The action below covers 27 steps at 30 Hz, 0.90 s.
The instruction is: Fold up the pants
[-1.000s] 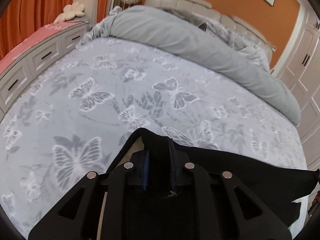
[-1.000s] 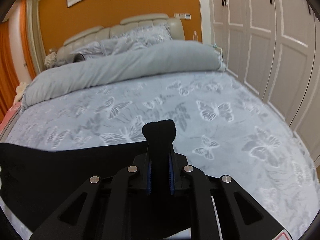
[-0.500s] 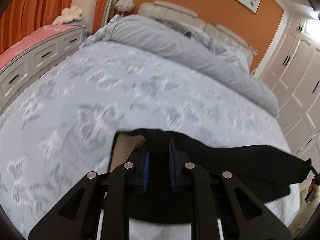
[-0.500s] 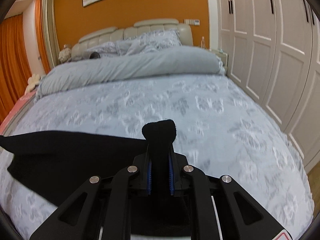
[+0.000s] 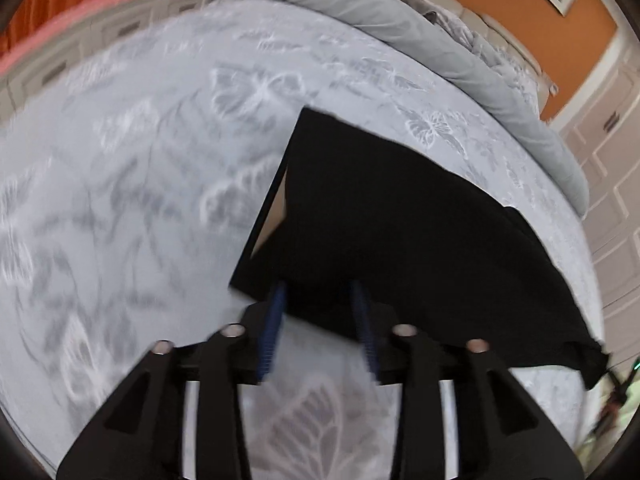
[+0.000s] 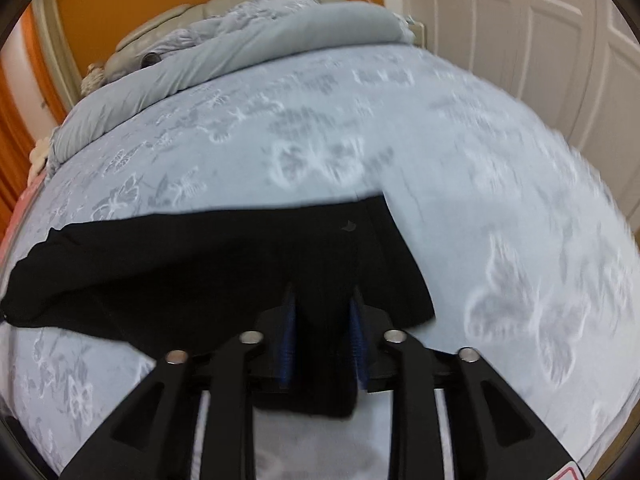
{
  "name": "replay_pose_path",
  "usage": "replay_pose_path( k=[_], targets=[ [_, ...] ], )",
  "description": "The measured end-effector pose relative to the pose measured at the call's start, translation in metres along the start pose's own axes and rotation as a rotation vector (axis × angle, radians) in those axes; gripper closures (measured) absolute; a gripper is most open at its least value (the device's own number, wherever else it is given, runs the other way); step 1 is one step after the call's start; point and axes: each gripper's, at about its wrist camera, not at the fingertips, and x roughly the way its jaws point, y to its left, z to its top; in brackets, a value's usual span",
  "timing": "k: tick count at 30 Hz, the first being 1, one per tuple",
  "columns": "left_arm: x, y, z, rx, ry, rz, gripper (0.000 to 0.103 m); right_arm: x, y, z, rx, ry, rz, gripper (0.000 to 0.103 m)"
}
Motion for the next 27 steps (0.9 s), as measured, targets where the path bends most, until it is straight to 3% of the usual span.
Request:
replay_pose_path(
  k=[2, 4, 7, 10, 14, 20, 21, 24, 27],
  targets=[
    [-0.014, 0.007, -0.008, -0.041, -0.019, -0.031, 0.046, -0.015, -0.011, -0.011, 0.038, -0.021, 0.013, 0.064],
    [-0.033, 0.006, -0.015, -0.070, -0.045, -0.082, 0.041, -0.035, -0.022, -0.020, 0.092, -0.058, 0.024, 0.047],
    [-0.050, -0.010, -0.021, -0.065, -0.079, -0.093, 0.020, -0.068, -0.028, -0.028, 0.157, -0.110, 0.082, 0.044],
    [-0.043, -0.034, -0.019, -0.049, -0.067, -0.058, 0.017, -0.077, -0.009, -0.022, 0.193, -0.076, 0.214, 0.036],
    [-0.016, -0.048, -0.020, -0.146, -0.001, -0.084, 0.018, -0.035, 0.028, 0.000, 0.259, 0.076, 0.340, 0.034],
    [0.016, -0.056, -0.027, -0.218, 0.035, -0.083, 0.017, 0.059, 0.038, 0.032, 0.500, 0.262, 0.211, 0.034],
    [0.019, -0.055, -0.028, -0.223, 0.039, -0.078, 0.017, 0.074, 0.033, 0.035, 0.560, 0.279, 0.183, 0.037],
    [0.029, -0.046, -0.026, -0.235, 0.048, -0.036, 0.017, 0.083, 0.035, 0.052, 0.534, 0.245, 0.082, 0.094],
    [0.030, -0.039, -0.024, -0.238, 0.037, -0.048, 0.018, 0.046, 0.041, 0.069, 0.523, 0.063, 0.238, 0.095]
  ],
)
